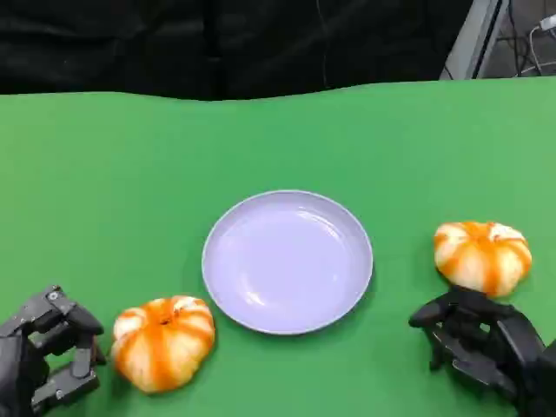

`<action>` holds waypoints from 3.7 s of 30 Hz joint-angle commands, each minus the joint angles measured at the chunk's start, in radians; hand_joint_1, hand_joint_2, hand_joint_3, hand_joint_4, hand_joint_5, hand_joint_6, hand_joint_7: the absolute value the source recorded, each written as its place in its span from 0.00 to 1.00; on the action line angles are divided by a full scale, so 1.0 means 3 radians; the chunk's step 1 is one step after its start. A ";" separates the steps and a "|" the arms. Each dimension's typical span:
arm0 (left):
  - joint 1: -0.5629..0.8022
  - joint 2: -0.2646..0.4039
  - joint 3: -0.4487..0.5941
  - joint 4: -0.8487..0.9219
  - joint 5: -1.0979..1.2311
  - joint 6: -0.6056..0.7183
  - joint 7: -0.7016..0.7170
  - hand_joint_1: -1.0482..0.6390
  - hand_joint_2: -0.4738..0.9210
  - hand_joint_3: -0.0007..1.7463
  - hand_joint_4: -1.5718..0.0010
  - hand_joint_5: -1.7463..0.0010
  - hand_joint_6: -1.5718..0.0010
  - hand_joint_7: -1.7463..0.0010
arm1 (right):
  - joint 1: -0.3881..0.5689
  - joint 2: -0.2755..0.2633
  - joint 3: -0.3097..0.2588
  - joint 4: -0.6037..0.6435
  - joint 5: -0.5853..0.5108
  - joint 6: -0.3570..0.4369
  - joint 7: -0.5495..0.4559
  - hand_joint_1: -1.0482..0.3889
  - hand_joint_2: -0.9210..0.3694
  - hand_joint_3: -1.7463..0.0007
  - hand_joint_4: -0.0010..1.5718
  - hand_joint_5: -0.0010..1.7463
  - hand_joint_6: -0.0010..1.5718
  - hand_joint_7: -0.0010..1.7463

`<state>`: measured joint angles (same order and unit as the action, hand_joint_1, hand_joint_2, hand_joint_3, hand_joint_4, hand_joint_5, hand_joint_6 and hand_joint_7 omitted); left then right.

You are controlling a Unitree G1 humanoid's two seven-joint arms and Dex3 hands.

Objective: Grasp the bread from the table and place it into the plate.

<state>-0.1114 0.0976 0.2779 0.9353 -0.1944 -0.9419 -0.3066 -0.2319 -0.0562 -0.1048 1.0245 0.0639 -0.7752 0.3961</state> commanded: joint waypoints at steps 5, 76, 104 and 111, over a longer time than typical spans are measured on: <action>0.0028 0.0069 0.0011 -0.0052 -0.0054 0.0020 -0.0041 0.65 0.74 0.64 0.45 0.06 0.46 0.18 | 0.0098 -0.0067 -0.0004 -0.0041 0.0015 0.0093 -0.0006 0.54 0.00 0.75 0.42 1.00 0.48 0.61; 0.0442 0.0901 -0.1581 -0.2061 0.3013 0.2120 0.1056 0.02 1.00 0.26 0.72 1.00 0.73 1.00 | 0.0142 -0.0045 0.0034 -0.0136 0.0000 0.0122 -0.0057 0.54 0.00 0.75 0.42 1.00 0.48 0.60; 0.0366 0.0927 -0.1824 -0.2134 0.2932 0.2605 0.1343 0.62 1.00 0.07 0.55 0.97 0.60 0.98 | 0.0157 -0.0051 0.0046 -0.0161 0.0010 0.0100 -0.0055 0.54 0.00 0.74 0.41 1.00 0.48 0.60; 0.0339 0.0922 -0.1826 -0.2089 0.2923 0.2645 0.1393 0.62 1.00 0.07 0.42 0.93 0.49 0.95 | 0.0158 -0.0051 0.0047 -0.0163 0.0009 0.0132 -0.0058 0.54 0.00 0.75 0.41 1.00 0.48 0.60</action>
<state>-0.0261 0.3580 -0.2659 0.2756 0.6757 -0.1825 0.1075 -0.1963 -0.0569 -0.0889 0.9657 0.0608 -0.7533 0.3781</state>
